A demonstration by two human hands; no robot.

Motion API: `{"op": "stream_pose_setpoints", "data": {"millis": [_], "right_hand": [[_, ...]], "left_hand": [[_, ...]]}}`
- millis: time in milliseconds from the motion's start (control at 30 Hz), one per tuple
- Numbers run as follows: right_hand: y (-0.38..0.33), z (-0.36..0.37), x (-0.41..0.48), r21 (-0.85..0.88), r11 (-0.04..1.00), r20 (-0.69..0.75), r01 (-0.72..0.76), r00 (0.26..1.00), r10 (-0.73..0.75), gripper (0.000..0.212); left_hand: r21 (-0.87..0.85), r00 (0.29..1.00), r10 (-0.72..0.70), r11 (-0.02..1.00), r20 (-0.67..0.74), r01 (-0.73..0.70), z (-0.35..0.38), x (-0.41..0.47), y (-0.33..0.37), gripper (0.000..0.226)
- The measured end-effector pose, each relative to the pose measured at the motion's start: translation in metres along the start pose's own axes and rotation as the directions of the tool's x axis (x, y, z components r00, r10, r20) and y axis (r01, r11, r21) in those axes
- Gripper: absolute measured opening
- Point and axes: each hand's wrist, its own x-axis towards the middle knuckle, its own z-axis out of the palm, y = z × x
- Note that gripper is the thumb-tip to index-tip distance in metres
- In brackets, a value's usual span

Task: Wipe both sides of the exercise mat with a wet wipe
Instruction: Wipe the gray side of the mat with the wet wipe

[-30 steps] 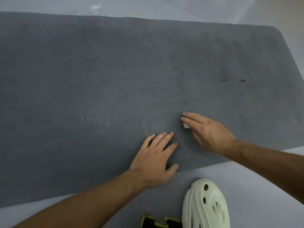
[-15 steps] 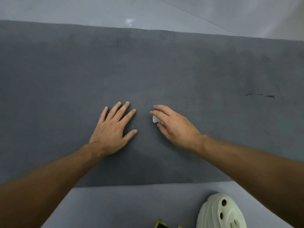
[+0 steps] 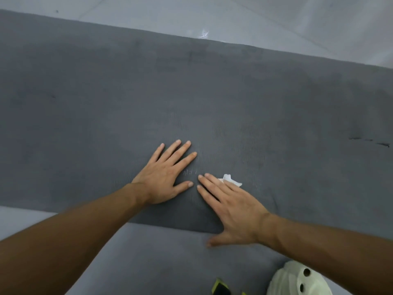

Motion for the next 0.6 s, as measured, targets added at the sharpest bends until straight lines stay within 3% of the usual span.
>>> {"op": "stream_pose_setpoints", "data": {"millis": [300,433,600], "right_hand": [[-0.008,0.001,0.004,-0.076,0.997,-0.024,0.000,1.000,-0.002,0.123],[-0.013,-0.004,0.005,-0.083,0.996,-0.035,0.033,0.999,-0.036,0.103],[-0.033,0.004,0.008,-0.116,0.993,-0.086,0.008,0.996,-0.018,0.078]], "left_hand": [[0.017,0.998,0.010,1.000,0.057,-0.011,0.000,-0.005,0.010,0.087],[0.035,0.991,0.061,0.997,0.118,-0.065,-0.003,-0.012,0.011,0.088],[0.060,0.947,0.219,0.969,0.233,-0.239,-0.012,-0.032,0.011,0.100]]}}
